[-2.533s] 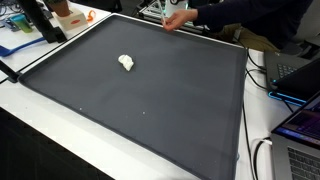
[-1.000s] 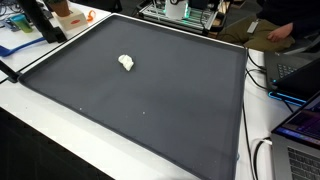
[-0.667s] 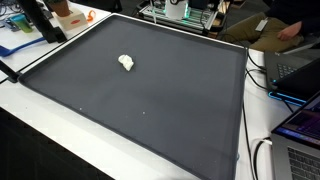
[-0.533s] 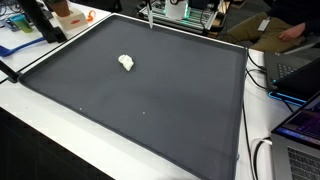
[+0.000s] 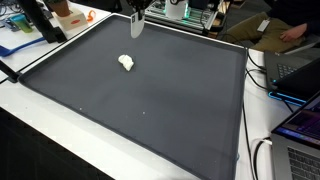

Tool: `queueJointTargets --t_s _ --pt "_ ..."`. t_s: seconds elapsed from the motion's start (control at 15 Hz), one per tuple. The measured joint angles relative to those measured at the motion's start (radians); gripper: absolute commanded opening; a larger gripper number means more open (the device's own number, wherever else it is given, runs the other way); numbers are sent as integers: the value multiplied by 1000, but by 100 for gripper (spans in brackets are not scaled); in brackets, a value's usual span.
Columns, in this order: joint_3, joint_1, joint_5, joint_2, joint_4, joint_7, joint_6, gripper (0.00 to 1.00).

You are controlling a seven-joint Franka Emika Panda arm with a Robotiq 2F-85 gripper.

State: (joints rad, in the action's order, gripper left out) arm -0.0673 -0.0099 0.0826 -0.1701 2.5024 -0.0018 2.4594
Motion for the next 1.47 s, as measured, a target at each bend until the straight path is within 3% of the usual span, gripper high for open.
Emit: queueJointTargets --t_s 0.27,0.67,0.8,1.13,1.47 --pt "-29 -37 49 60 -44 83 0 1" --pt "-14 -26 26 102 -75 131 18 1" --pt "-4 -22 -33 147 -103 75 39 1" --pt "15 -22 -302 262 -175 -243 61 1" --pt "23 -20 -239 281 -188 -192 75 1"
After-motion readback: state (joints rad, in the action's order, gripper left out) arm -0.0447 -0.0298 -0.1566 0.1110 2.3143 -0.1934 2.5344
